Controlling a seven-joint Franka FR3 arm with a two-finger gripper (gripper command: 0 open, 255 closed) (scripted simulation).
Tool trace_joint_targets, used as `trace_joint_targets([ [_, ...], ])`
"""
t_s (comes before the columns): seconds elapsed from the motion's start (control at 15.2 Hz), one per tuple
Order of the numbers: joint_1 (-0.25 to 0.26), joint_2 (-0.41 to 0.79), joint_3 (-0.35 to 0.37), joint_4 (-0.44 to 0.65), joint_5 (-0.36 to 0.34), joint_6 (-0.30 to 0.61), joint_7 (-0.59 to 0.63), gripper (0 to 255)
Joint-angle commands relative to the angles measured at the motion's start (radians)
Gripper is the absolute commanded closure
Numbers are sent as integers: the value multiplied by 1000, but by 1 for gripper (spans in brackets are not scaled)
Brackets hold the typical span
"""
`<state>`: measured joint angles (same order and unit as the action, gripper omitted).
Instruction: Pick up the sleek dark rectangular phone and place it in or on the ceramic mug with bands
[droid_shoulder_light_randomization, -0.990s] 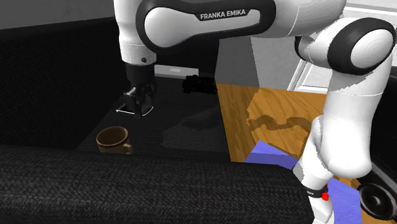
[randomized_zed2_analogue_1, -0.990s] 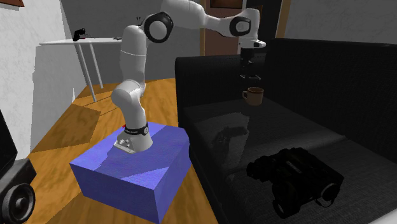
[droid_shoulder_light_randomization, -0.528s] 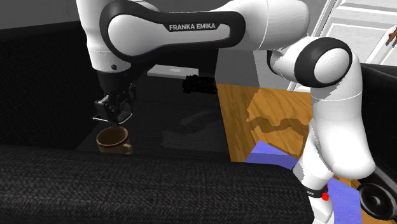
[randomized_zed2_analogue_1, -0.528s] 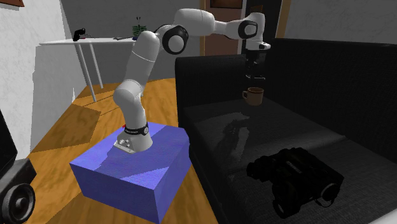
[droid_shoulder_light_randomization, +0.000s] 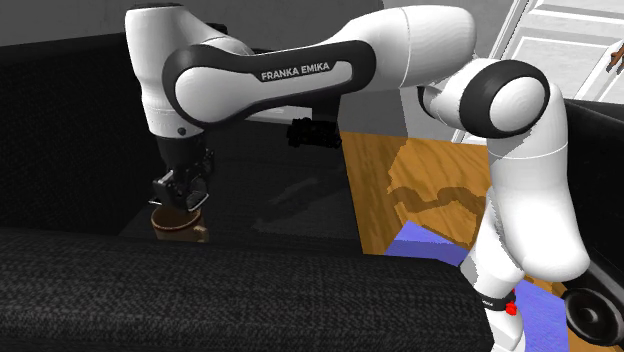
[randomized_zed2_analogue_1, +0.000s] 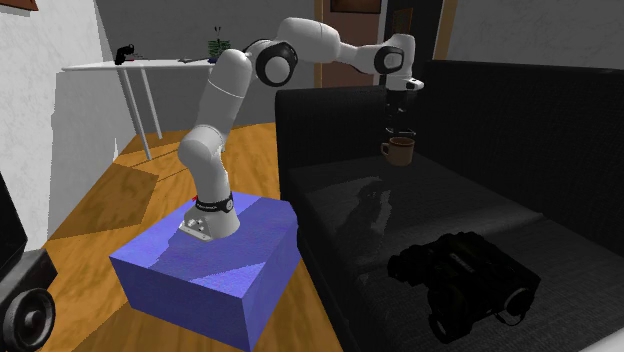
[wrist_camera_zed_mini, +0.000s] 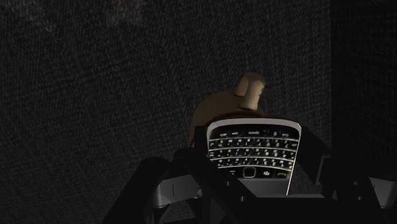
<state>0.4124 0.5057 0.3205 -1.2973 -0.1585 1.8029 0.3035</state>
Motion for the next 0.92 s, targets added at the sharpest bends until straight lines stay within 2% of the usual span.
trace_joint_targets([
  [0.0,-5,-6,0,-35,1,30,0,255],
  [0.2,-7,-3,-1,-65,-1,62,2,255],
  [0.66,-7,-3,-2,-64,-1,62,2,255],
  [0.73,-7,-3,-2,-64,-1,62,2,0],
  [0.86,-7,-3,-2,-64,-1,62,2,0],
])
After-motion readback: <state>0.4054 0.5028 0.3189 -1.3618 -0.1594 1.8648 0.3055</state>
